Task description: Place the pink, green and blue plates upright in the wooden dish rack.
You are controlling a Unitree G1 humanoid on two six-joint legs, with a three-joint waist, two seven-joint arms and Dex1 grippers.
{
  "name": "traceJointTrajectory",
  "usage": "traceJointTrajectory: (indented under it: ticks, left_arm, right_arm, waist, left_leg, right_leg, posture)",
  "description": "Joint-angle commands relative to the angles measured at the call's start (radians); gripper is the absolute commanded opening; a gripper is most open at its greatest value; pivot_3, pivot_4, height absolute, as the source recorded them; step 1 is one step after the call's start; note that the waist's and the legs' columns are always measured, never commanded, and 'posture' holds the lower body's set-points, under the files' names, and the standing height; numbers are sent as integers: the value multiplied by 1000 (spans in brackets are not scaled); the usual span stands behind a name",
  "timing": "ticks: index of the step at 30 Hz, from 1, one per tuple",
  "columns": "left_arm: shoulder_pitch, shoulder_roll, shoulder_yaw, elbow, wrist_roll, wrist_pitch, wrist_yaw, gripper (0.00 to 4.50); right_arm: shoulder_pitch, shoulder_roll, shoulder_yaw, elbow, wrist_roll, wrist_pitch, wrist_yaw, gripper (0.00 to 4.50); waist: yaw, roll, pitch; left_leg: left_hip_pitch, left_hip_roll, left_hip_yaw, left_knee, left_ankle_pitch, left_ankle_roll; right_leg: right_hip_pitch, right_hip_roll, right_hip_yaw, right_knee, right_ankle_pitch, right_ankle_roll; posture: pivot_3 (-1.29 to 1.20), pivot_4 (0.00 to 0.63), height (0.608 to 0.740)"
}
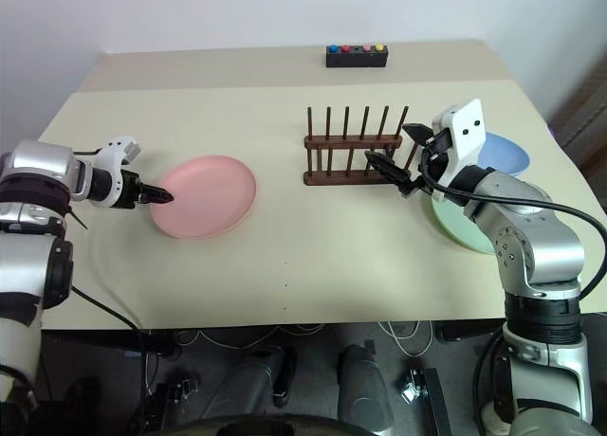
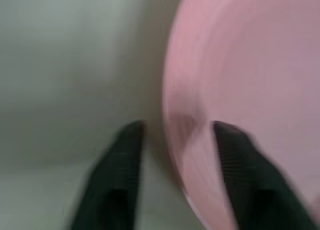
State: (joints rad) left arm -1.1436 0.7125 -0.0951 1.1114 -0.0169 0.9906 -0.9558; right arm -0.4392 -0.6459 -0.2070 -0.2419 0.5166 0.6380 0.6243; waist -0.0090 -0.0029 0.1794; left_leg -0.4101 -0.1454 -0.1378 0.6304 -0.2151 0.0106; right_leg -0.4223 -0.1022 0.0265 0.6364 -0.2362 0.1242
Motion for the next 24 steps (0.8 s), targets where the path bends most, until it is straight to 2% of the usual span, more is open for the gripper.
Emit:
traceJointTrajectory:
  ticks: [1, 4, 9, 13, 17, 19, 22, 24]
  left_arm:
    - [-14, -29, 79, 32, -47, -21, 54, 179]
    - [-18, -28, 127, 17, -75, -11, 46, 75]
    - [-6, -20, 316, -51, -201, -114, 114, 75]
    - [-17, -35, 451, -156, -327, -55, 139, 75]
    - [37, -96, 589, -304, -447, 11, 244, 75]
    - [58, -138, 666, -371, -497, 7, 332, 75]
    - [82, -245, 747, -522, -565, -33, 470, 75]
    - [113, -346, 767, -663, -600, -79, 555, 75]
  right_arm:
    - [-4, -17, -14, -43, -21, -42, -6, 4500]
    - [-4, -19, 0, -41, -54, -79, -4, 4500]
    - [-6, -27, 30, -59, -93, -121, 16, 4500]
    - [-10, -39, 62, -105, -109, -149, 52, 4500]
    - [-50, -46, 104, -119, -153, -230, 82, 4500]
    - [-63, -82, 150, -100, -258, -337, 94, 4500]
    - [-86, -125, 219, -84, -388, -474, 111, 4500]
    - [-140, -103, 266, -117, -442, -520, 91, 4500]
  waist:
    - [3, 0, 0]
    - [5, -1, 0]
    - [-8, -3, 1]
    - [-9, -4, 2]
    - [-7, -4, 2]
    - [-7, -4, 2]
    - [-5, -5, 2]
    - [-5, -6, 3]
  left_leg:
    - [0, 0, 0, 0, 0, 0]
    - [0, 0, 0, 1, 0, 0]
    - [-1, 0, 0, 0, 0, 0]
    - [-3, 0, 0, 0, 1, -1]
    - [-3, 0, 0, 1, 1, -1]
    - [-2, 0, 0, 1, 1, -1]
    - [-3, 0, 0, 1, 1, -2]
    - [-3, 0, 0, 1, 3, -6]
  right_leg:
    - [0, 0, 0, 0, 0, 0]
    - [1, 0, 0, 0, 0, 0]
    - [-2, 0, 0, 0, 0, 0]
    - [-5, 0, 0, 3, 0, 0]
    - [-4, 0, 0, 3, 0, 0]
    - [-4, 0, 0, 3, 0, 0]
    - [-5, 0, 0, 4, 0, 0]
    - [-5, 0, 0, 4, 0, 0]
  posture:
    - [0, 150, 740]
    - [0, 150, 740]
    - [0, 150, 740]
    - [0, 150, 740]
    - [0, 150, 740]
    - [0, 150, 740]
    - [0, 150, 740]
    - [0, 150, 740]
